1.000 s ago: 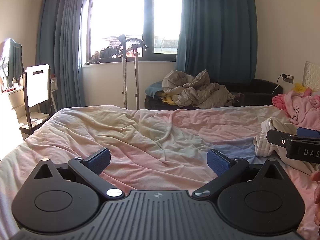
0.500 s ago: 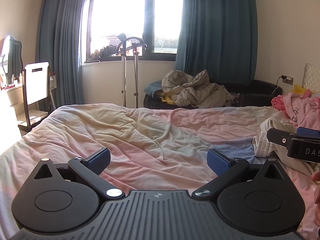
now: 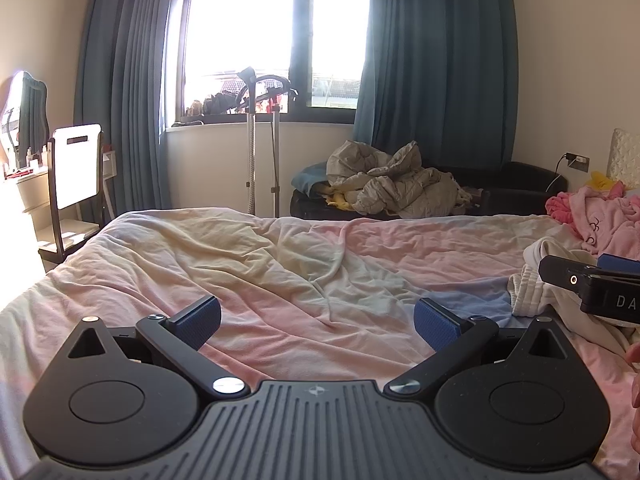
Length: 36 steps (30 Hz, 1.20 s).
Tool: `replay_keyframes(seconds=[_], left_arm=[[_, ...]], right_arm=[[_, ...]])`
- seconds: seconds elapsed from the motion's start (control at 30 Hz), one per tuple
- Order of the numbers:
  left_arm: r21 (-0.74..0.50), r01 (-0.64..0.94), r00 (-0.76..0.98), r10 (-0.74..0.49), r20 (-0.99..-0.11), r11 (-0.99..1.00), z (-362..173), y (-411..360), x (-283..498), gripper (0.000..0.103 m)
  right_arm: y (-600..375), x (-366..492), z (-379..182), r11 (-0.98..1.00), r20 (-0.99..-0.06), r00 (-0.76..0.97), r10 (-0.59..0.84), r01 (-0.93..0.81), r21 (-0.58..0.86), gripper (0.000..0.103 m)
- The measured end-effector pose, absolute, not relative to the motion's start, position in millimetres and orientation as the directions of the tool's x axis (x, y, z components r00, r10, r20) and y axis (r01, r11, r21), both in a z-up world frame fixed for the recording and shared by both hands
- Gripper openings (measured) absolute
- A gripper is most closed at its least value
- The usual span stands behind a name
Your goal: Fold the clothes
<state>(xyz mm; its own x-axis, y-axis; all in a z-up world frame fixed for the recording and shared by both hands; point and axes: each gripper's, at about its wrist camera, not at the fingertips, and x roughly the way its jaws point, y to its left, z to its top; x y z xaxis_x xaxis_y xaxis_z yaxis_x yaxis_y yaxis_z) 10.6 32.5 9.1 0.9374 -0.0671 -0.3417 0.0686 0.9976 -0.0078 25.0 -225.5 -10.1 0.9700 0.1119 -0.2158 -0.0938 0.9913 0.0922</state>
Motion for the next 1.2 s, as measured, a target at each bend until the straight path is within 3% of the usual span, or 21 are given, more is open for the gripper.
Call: replay_keyframes(seconds=[1.2], left_arm=[[-0.002,0.064,0.939,-0.061,-0.340,0.998,7.7,34.1,11.1,0.103]], right_arm=[[-221.5,24.0,-11.5,0.992,-0.227,0.968,0.103,-0.084,0.093,0.103]])
